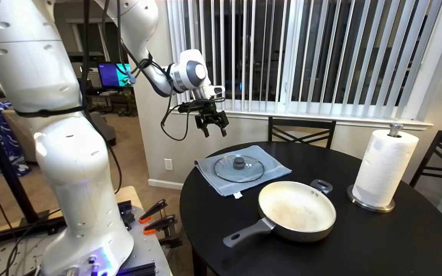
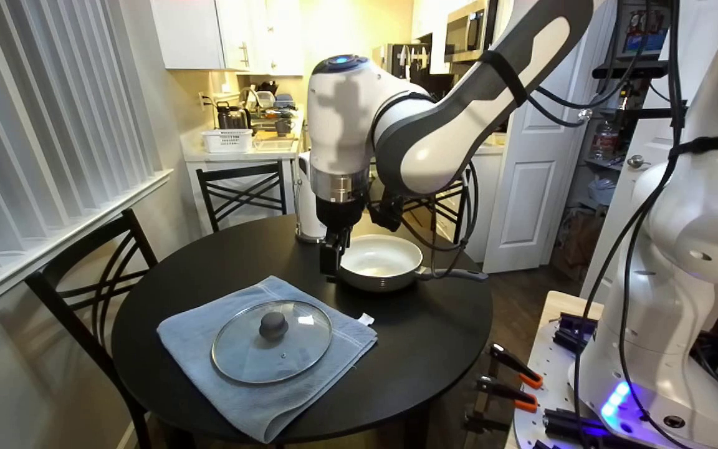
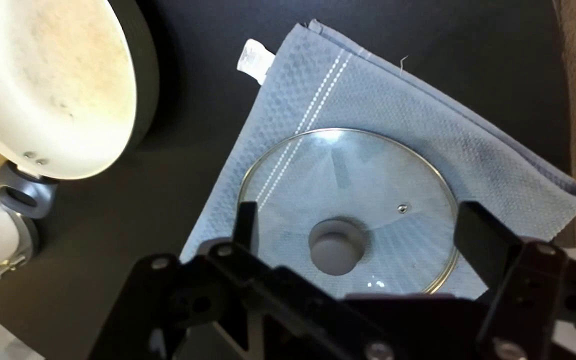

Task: Put the lid on the pot

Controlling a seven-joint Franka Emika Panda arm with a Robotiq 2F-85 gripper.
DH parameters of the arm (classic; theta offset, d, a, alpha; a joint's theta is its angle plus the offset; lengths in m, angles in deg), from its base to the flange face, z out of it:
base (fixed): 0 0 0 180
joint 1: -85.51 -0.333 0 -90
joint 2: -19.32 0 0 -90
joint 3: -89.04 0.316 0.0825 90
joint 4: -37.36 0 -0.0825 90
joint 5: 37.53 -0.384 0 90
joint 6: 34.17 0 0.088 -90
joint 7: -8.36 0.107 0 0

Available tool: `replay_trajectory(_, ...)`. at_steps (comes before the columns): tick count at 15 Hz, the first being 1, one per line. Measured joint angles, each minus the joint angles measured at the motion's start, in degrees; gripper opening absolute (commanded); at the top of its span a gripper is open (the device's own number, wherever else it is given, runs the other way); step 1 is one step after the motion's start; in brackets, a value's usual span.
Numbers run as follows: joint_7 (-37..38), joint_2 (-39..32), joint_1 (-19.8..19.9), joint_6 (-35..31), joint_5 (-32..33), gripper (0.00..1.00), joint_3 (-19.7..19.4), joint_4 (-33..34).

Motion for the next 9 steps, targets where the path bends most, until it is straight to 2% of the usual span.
replay_trajectory(3,0.80,-3.42,-0.93,0.00,1.90,1.00,0.55,1.71)
replay_trajectory(9,0.80,-3.79,-0.90,0.00,2.22,1.00,0.36,2.22)
